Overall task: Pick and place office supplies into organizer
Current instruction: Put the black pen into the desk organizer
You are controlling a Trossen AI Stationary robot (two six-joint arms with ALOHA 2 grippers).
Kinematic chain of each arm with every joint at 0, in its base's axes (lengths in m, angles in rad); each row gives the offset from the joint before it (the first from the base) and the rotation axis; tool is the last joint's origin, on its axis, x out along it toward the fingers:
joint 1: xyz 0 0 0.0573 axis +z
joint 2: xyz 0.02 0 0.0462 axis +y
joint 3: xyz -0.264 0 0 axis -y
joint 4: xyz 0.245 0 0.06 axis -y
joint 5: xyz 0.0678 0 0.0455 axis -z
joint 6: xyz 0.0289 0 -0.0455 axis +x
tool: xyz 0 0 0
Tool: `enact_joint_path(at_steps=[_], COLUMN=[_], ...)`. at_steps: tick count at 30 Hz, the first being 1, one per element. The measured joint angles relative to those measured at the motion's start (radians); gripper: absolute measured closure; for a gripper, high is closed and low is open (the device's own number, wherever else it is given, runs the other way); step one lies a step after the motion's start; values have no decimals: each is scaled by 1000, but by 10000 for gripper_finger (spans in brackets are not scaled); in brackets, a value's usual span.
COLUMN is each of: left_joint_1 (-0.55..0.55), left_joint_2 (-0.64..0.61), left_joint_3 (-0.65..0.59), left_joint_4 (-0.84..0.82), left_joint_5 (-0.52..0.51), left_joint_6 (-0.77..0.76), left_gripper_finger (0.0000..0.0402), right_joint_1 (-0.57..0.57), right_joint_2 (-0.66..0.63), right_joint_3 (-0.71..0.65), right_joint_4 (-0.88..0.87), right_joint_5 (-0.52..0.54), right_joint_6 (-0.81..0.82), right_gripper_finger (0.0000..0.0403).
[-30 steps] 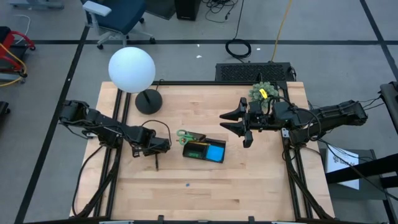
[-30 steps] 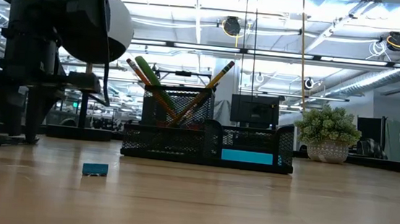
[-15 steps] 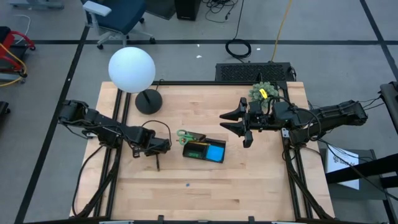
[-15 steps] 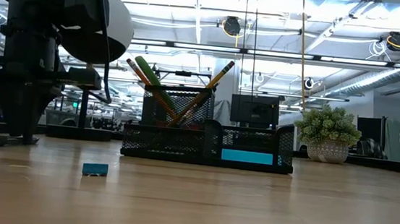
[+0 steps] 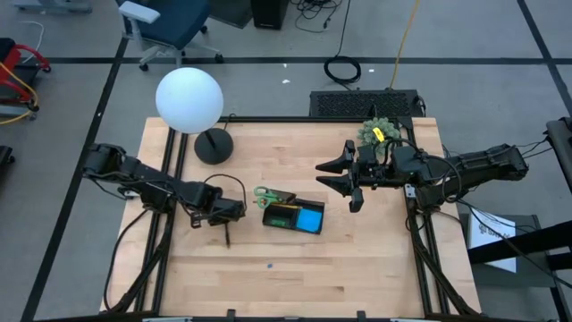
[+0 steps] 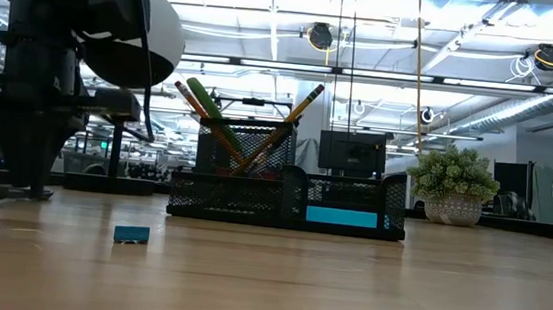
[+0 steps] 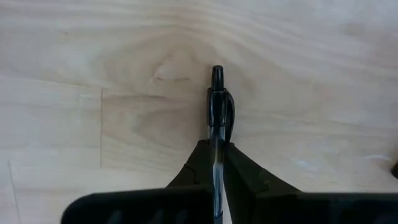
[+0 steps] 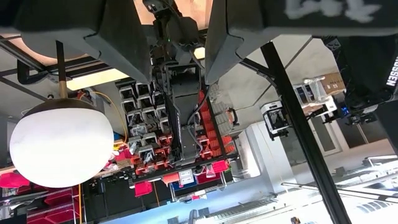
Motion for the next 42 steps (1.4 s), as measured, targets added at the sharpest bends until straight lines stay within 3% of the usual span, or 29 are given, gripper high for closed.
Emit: enact_joint_path(at_steps=[26,42], left_joint_1=[-25,-106], left_joint_2=[-14,-15], left_joint_3=[2,2], left_joint_4=[31,74], left_joint_5=[12,55], left_joint_6=[0,-4], left_gripper_finger=[400,291], right_joint_1=[0,0], right_joint_2=[0,0], right_joint_3=[0,0], right_joint_4=[0,0], right_joint_5=[0,0], right_joint_6=[0,0], right_gripper_finger=[264,264])
